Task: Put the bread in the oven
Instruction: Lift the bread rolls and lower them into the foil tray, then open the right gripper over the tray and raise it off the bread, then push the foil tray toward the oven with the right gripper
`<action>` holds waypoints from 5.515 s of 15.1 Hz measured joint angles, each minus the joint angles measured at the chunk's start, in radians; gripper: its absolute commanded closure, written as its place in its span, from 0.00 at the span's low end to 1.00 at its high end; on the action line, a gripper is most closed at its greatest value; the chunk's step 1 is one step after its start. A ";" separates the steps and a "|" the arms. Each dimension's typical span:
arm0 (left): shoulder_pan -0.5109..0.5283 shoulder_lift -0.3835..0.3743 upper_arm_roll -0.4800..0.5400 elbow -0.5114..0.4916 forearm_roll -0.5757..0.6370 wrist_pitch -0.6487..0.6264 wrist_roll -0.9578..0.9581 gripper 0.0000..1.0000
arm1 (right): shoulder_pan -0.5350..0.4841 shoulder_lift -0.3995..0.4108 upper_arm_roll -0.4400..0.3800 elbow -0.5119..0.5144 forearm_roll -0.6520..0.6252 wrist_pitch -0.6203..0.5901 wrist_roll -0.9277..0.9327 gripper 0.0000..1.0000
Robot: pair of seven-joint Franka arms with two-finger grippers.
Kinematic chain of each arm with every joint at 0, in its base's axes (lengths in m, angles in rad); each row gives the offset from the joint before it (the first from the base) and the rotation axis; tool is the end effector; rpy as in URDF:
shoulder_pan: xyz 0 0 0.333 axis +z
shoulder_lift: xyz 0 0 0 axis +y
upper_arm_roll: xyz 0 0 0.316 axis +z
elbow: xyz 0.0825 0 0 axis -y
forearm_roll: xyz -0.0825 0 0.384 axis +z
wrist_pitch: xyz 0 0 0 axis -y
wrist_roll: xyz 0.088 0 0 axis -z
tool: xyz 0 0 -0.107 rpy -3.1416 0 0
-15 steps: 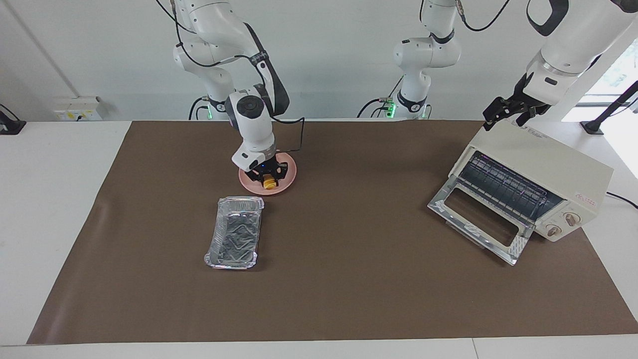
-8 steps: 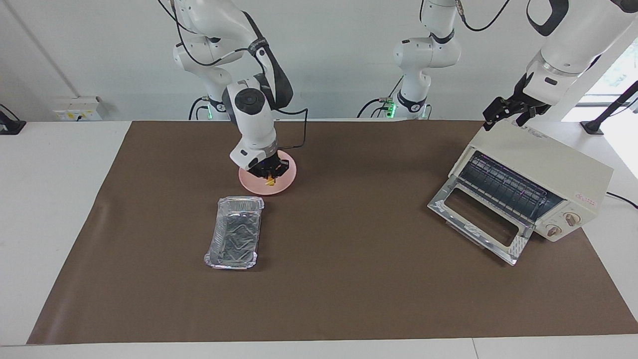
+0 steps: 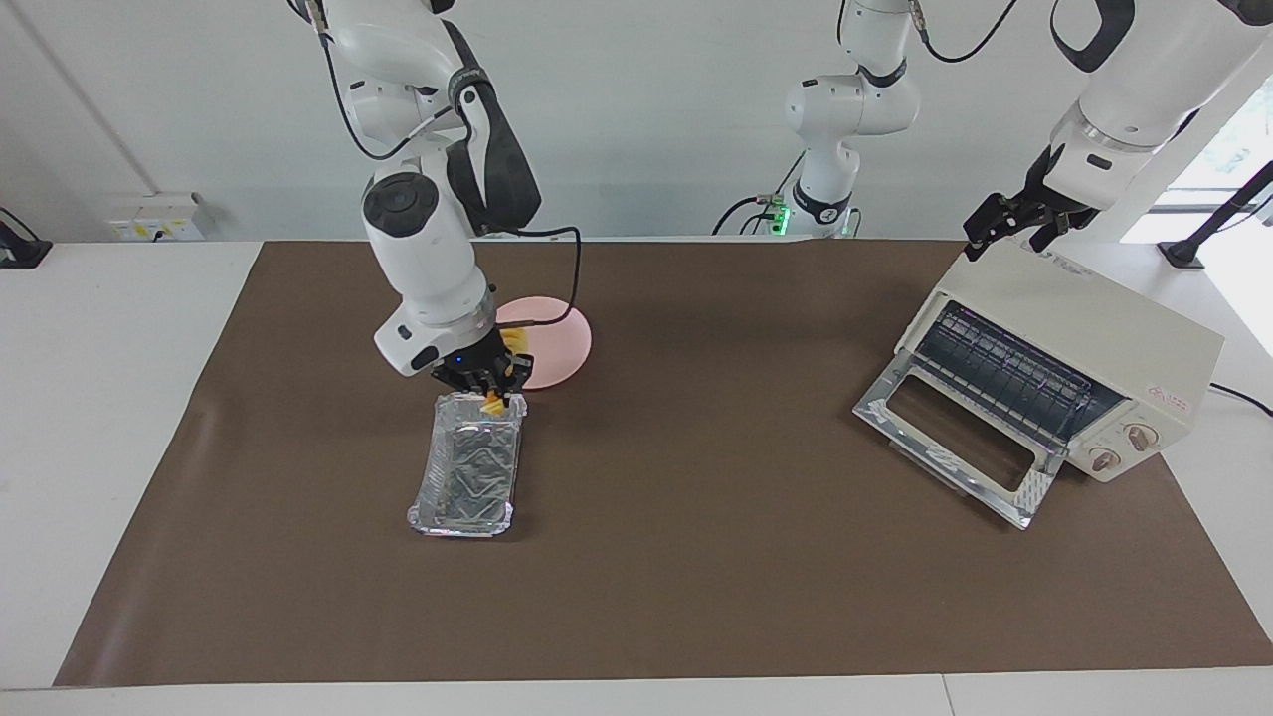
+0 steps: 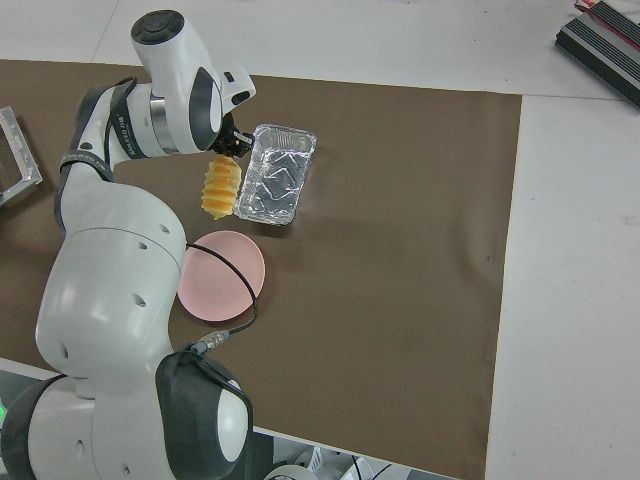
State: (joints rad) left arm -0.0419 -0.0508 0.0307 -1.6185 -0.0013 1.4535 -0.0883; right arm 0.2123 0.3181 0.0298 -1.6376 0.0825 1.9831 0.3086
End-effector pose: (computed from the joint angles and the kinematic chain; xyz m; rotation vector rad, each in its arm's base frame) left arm 0.5253 -0.0056 0.6201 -3.1313 -0.1204 0.1792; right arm 0.6352 0.1602 0.4354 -3.0482 0.1528 -0.0049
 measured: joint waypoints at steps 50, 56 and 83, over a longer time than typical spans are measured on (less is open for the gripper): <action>0.000 0.000 0.000 0.000 0.000 0.000 0.000 0.00 | -0.146 0.141 -0.013 -0.109 -0.046 0.236 -0.315 0.83; 0.000 0.000 0.000 0.000 0.000 0.000 0.000 0.00 | -0.133 0.132 -0.011 -0.163 -0.046 0.312 -0.300 1.00; 0.000 0.000 0.000 0.000 0.000 0.000 0.000 0.00 | 0.358 0.223 0.016 0.171 0.064 0.129 0.334 1.00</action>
State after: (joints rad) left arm -0.0419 -0.0508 0.0306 -1.6185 -0.0013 1.4535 -0.0883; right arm 0.5707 0.5411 0.0459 -1.4665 0.1461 2.1117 0.6427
